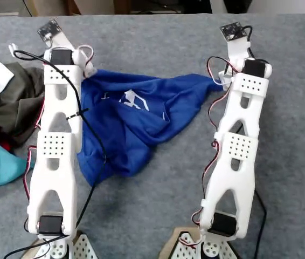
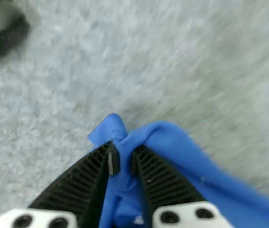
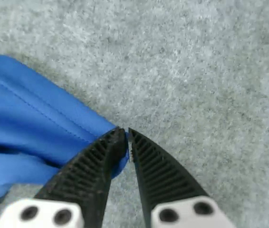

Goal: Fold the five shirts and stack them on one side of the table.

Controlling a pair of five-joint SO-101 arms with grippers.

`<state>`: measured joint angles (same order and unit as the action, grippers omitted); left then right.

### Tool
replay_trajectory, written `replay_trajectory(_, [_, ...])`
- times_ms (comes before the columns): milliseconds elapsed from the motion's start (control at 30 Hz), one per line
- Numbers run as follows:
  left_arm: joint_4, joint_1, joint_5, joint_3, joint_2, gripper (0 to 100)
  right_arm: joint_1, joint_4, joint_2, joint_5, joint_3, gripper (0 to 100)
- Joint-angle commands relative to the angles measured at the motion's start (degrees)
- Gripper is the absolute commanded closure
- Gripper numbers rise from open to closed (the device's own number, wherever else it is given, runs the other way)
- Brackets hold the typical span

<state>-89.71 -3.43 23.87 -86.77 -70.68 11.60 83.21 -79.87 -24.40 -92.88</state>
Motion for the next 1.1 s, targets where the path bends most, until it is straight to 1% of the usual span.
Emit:
replay_trajectory(0, [-4.57, 0.09, -1.85, -0.18, 0.31, 83, -0.57, -1.05, 0.40, -0.53, -2.59, 99.5])
replay_trajectory(100, [-10.02, -1.32, -1.85, -1.14, 0.48, 67, -0.57, -1.05, 0.31, -0.53, -2.59, 99.5])
replay_trajectory(133, [-11.08, -1.93, -1.85, -2.37, 0.84, 64, -0.57, -1.05, 0.31, -0.53, -2.59, 99.5])
replay_trajectory(167, [-11.16, -2.81, -1.85, -3.25, 1.27, 63, -0.57, -1.05, 0.31, -0.53, -2.59, 99.5])
replay_trajectory(300, [-10.11, -5.63, -1.93, -9.58, 3.30, 63, -0.57, -1.05, 0.31, -0.53, -2.59, 99.5])
replay_trajectory(367, [-6.24, -5.98, -1.93, -8.44, 3.82, 64, -0.57, -1.05, 0.22, -0.53, -2.59, 99.5])
replay_trajectory(433, [-0.35, -6.51, -1.93, -6.59, 3.65, 68, -0.57, -1.05, 0.22, -0.62, -2.59, 99.5])
replay_trajectory(567, [14.51, -7.12, -1.58, 0.18, 1.27, 76, -0.57, -1.05, 0.22, -0.62, -2.59, 99.5])
replay_trajectory(633, [18.81, -6.24, -1.76, 2.73, 0.22, 80, -0.57, -1.05, 0.22, -0.62, -2.59, 99.5])
replay_trajectory(733, [18.99, -4.75, -2.46, 4.75, -0.40, 82, -0.57, -1.05, 0.22, -0.62, -2.59, 99.5])
replay_trajectory(867, [15.12, -4.13, -5.54, 4.75, -0.75, 82, -0.57, -1.05, 0.22, -0.62, -2.59, 99.5])
replay_trajectory(967, [11.60, -4.13, -9.32, 5.10, -0.84, 82, -0.57, -1.05, 0.22, -0.62, -2.59, 99.5])
replay_trajectory(1067, [9.67, -4.13, -11.60, 5.10, -0.84, 82, -0.57, -1.05, 0.22, -0.62, -2.59, 99.5])
